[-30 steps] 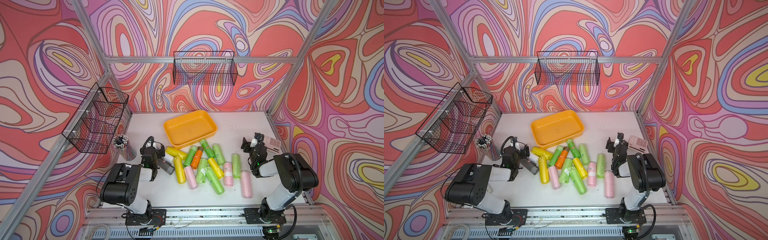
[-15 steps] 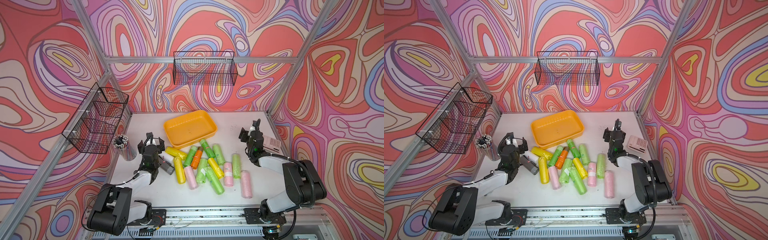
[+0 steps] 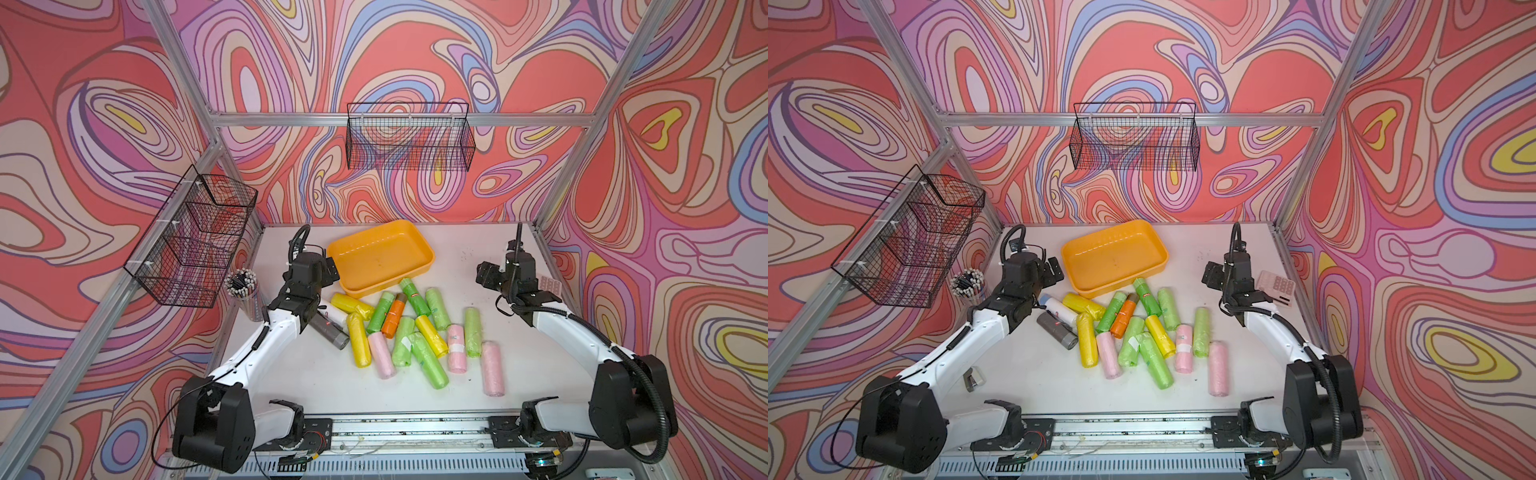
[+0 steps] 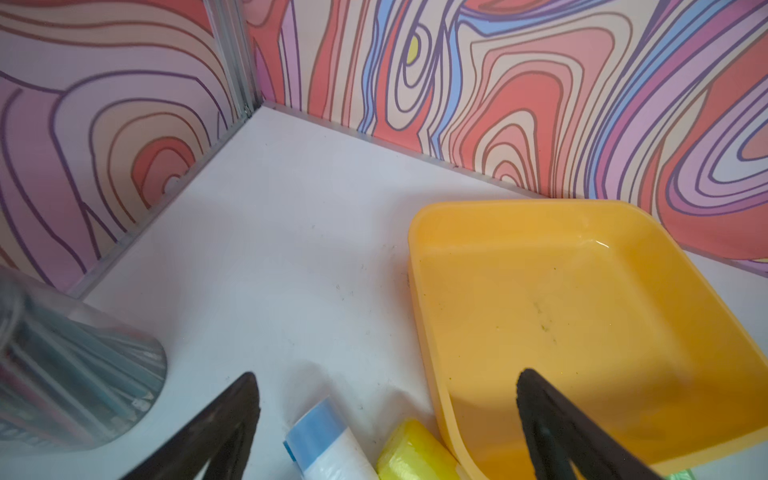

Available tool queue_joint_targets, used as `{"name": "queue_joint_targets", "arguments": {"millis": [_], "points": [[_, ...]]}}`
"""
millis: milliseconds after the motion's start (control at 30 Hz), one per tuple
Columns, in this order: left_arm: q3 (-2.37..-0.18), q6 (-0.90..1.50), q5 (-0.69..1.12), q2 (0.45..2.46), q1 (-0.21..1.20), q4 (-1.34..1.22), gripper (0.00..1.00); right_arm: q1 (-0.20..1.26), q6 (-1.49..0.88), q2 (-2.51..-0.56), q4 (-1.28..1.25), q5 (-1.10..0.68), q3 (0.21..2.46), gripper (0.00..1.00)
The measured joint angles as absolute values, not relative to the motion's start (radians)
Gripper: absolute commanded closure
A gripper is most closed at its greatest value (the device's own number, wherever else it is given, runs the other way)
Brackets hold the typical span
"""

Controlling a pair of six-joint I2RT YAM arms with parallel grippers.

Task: Put the roll of trash bags into the storage box
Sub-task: Adjust the storage box at the center of the board.

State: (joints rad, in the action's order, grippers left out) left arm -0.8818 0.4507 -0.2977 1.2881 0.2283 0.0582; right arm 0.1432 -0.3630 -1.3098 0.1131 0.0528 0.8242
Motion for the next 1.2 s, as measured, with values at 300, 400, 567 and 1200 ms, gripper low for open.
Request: {"name": "queue_joint_targets", "arguments": {"millis": [300, 400, 567, 1200], "points": [[-1.001, 0.538, -0.172, 1.502, 0.228, 0.198, 0.37, 0.143, -0.39, -1.118, 0.27, -0.079, 0.73, 0.18], [-1.059, 0.545, -0.145, 1.575, 0.228, 0.219, 0.43, 0.143, -0.394, -1.06, 0.306, -0.094, 0.712, 0.18], [-1.146, 0.547, -0.109, 1.671, 0.228, 0.26, 0.49, 0.143, -0.395, -1.019, 0.353, -0.098, 0.706, 0.18], [-1.371, 0.445, -0.09, 1.916, 0.227, 0.358, 0.87, 0.143, -0.386, -0.969, 0.437, -0.093, 0.706, 0.18]]}}
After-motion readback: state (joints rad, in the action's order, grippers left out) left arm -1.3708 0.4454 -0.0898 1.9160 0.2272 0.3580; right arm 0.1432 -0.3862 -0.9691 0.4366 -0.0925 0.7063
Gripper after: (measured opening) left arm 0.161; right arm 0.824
